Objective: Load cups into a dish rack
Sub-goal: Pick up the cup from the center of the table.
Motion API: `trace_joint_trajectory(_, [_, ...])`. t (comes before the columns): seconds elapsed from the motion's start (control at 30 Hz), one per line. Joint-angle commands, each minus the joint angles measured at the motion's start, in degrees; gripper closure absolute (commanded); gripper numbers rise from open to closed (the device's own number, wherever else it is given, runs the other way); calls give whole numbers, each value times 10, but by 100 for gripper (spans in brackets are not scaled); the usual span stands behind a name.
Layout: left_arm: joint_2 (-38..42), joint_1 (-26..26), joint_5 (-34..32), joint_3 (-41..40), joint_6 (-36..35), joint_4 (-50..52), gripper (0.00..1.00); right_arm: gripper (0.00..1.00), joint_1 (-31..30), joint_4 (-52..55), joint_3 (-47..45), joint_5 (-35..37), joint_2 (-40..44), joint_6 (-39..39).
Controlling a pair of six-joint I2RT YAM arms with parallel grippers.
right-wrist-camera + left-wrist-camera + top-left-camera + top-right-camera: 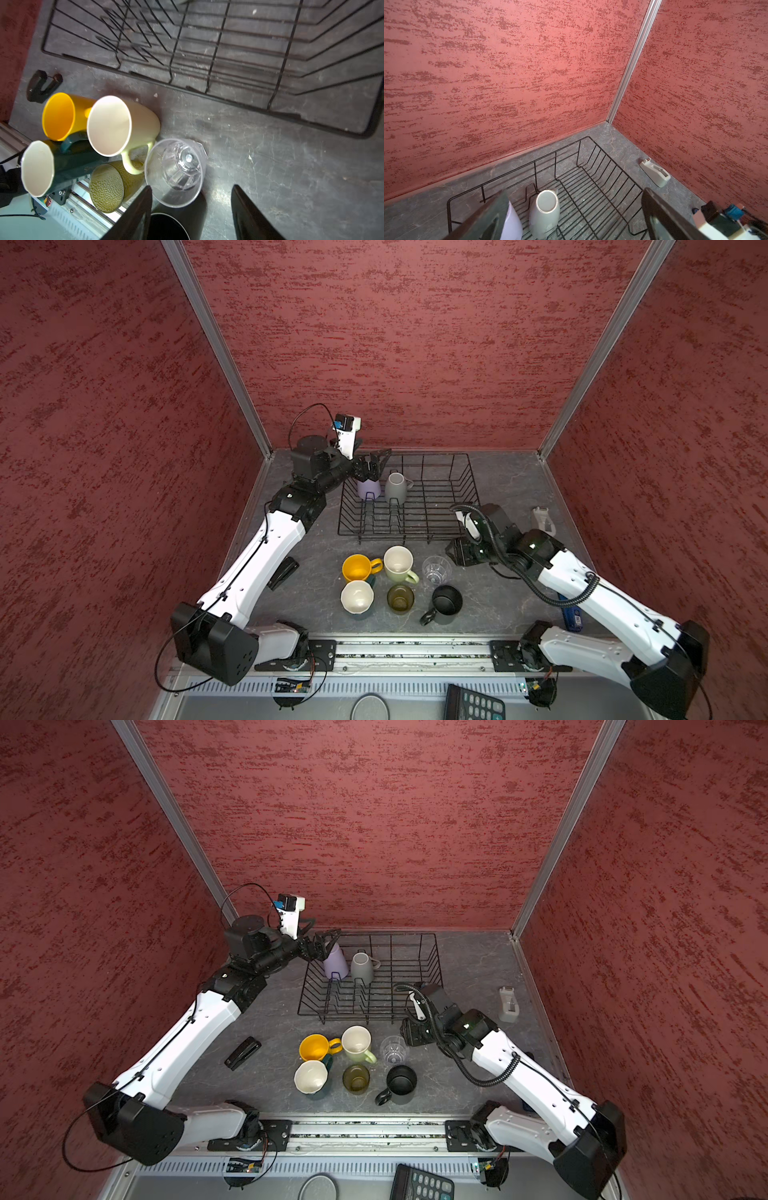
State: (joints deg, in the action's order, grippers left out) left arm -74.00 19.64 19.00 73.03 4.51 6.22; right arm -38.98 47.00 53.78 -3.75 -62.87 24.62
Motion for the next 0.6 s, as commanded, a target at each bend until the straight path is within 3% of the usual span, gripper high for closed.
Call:
trace_joint_trajectory(0.0, [13,-3,-9,-9,18,-25,0,39,-11,4,-31,15,10,36])
trace_joint_trajectory(0.2, [10,-10,-13,-16,25,-30,0,39,-18,-42,-78,-2,-13,47])
trace_joint_trajectory(0.57, [18,-26,-3,-26,36,-37,0,41,-30,-77,-84,5,-62,47])
